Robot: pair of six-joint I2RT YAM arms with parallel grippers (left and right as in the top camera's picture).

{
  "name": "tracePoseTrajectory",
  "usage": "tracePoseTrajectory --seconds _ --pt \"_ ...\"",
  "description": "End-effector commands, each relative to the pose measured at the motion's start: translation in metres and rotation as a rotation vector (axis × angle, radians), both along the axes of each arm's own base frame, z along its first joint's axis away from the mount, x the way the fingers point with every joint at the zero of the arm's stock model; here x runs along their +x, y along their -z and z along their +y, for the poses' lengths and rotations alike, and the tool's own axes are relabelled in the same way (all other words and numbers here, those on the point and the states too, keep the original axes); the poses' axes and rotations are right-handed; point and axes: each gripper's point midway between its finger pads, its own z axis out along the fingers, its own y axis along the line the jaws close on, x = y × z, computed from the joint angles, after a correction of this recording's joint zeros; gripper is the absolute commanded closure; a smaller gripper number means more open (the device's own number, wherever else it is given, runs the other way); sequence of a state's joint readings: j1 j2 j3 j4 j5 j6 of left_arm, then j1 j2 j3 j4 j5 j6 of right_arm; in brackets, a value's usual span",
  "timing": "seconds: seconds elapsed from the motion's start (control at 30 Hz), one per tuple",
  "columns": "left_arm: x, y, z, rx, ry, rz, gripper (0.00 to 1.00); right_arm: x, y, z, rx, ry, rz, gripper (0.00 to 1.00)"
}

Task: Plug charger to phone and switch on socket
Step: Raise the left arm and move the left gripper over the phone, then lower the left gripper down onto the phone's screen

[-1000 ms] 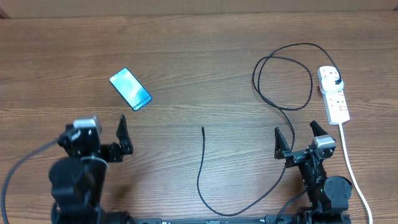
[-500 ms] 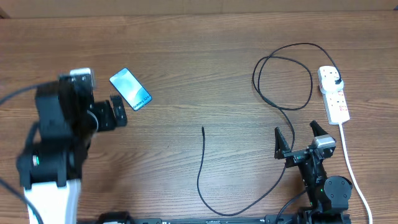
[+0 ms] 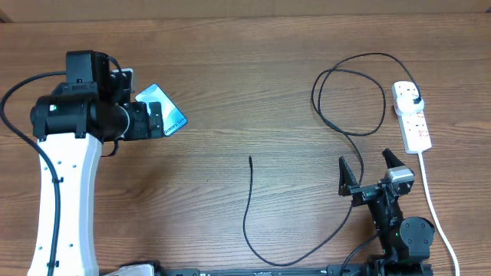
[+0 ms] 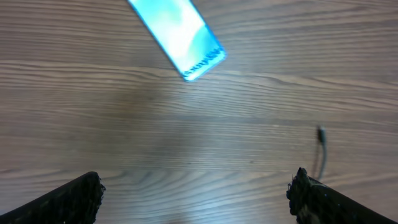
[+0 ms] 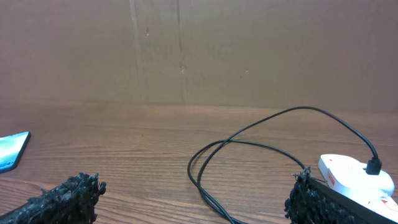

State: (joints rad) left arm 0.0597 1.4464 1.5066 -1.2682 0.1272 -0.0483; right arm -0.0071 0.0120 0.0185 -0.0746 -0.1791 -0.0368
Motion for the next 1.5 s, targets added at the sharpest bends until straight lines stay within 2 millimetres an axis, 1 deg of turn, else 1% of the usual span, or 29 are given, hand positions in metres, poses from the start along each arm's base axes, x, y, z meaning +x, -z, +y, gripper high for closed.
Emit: tracePoseTrajectory --seconds 0.0,0.17,0.3,0.5,0.57,0.73,0.83,1.1,1.27,1.47 --pt "0.008 -0.009 -0.015 -0.087 0.049 -0.035 0.00 0.000 0.002 -0.002 0.006 0.010 -0.002 0.00" --pt "0.009 -0.008 -0.014 -0.117 -0.036 -0.016 0.01 0.000 0.002 -0.002 0.006 0.010 -0.002 0.00" --pt "0.011 -0.011 -0.013 -0.138 -0.111 -0.010 0.00 0.000 0.002 -0.002 0.006 0.010 -0.002 0.00" --pt "0.015 -0.012 0.009 -0.060 -0.276 0.064 0.00 0.000 0.002 -0.002 0.006 0.010 -0.003 0.00" --pt "0.020 -0.012 0.016 -0.029 -0.312 0.104 0.00 0.000 0.002 -0.002 0.006 0.010 -0.002 0.00" --pt "0.043 -0.004 0.025 0.002 -0.386 0.175 0.00 0.000 0.002 -0.002 0.006 0.010 -0.002 0.00" --pt "0.056 0.010 0.028 -0.002 -0.453 0.213 0.00 0.000 0.002 -0.002 0.006 0.010 -0.002 0.00" --pt "0.080 0.062 0.032 -0.002 -0.579 0.300 0.00 0.000 0.002 -0.002 0.006 0.010 -0.002 0.00" --pt "0.087 0.089 0.040 0.038 -0.663 0.339 0.01 0.000 0.002 -0.002 0.006 0.010 -0.002 0.00" --pt "0.092 0.121 0.039 0.053 -0.658 0.404 0.00 0.000 0.002 -0.002 0.006 0.010 -0.002 0.00"
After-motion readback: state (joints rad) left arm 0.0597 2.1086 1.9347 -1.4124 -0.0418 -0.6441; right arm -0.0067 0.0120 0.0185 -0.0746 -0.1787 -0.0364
